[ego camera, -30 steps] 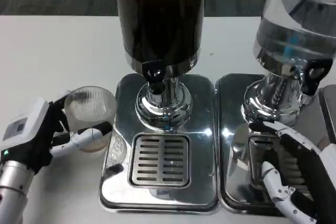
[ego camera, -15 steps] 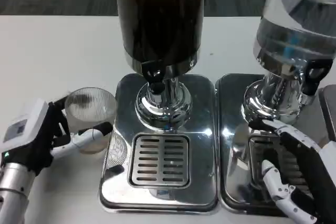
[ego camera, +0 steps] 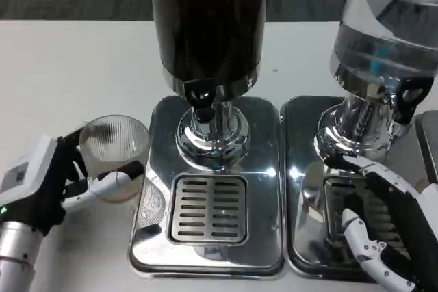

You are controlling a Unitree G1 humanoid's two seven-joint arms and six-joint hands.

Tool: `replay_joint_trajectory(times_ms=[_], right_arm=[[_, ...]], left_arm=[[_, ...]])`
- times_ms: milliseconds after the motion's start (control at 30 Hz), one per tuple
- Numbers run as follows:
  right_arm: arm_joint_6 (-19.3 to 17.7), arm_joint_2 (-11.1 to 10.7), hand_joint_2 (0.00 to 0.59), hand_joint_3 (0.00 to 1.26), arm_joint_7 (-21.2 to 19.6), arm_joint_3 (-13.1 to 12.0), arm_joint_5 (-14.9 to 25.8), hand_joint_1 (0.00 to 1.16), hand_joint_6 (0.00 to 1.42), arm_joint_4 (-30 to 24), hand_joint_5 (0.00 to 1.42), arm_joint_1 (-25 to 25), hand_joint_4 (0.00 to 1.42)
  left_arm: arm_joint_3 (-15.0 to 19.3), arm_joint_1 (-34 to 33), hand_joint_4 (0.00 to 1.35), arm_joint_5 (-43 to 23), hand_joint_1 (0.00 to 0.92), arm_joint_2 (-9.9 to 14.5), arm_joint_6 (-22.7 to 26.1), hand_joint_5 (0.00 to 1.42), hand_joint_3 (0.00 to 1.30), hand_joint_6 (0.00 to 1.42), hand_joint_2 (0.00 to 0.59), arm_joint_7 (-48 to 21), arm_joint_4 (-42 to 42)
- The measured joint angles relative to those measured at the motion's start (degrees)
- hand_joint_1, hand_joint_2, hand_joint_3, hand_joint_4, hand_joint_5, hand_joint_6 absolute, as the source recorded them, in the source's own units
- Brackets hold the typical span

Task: Grasp the cup under the faucet to collect the drink, then remove the cup.

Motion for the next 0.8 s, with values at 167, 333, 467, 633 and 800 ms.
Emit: replay_joint_trajectory(times_ms=[167,333,467,633,800], right_arm=[[0.0,-0.2,0.586,0.27,0.2,-0.6,0.6,0.40,0.10,0.2,0.12,-0.1,0.17],[-0.2,-0.2,0.586,0.27,0.3,-0.6,1.1,0.40,0.10,1.0,0.12,-1.0,0.17],[-0.3,-0.1,0.586,0.27,0.3,-0.4,1.2,0.41,0.10,1.5,0.12,-1.3,0.17],[-0.5,0.0,0.586,0.27,0.3,-0.1,1.2,0.41,0.10,1.6,0.12,-1.6,0.17],[-0.5,0.0,0.586,0.27,0.3,0.5,1.2,0.41,0.10,1.6,0.12,-1.7,0.17]], left_arm=[[1.5,2.8,0.44,-1.5,0.206,0.1,-0.3,0.81,0.43,0.94,0.193,-0.4,-3.5],[3.0,5.1,0.44,-1.9,0.201,0.5,-0.3,0.81,0.43,0.95,0.195,-1.2,-5.9],[5.0,8.0,0.44,-3.5,0.195,1.0,-0.3,0.81,0.43,0.95,0.192,-2.8,-9.7],[6.8,11.0,0.45,-4.5,0.188,1.2,-0.3,0.82,0.43,0.96,0.191,-4.7,-14.6],[8.0,14.1,0.45,-6.1,0.186,1.2,-0.2,0.82,0.43,0.97,0.191,-7.6,-20.0]])
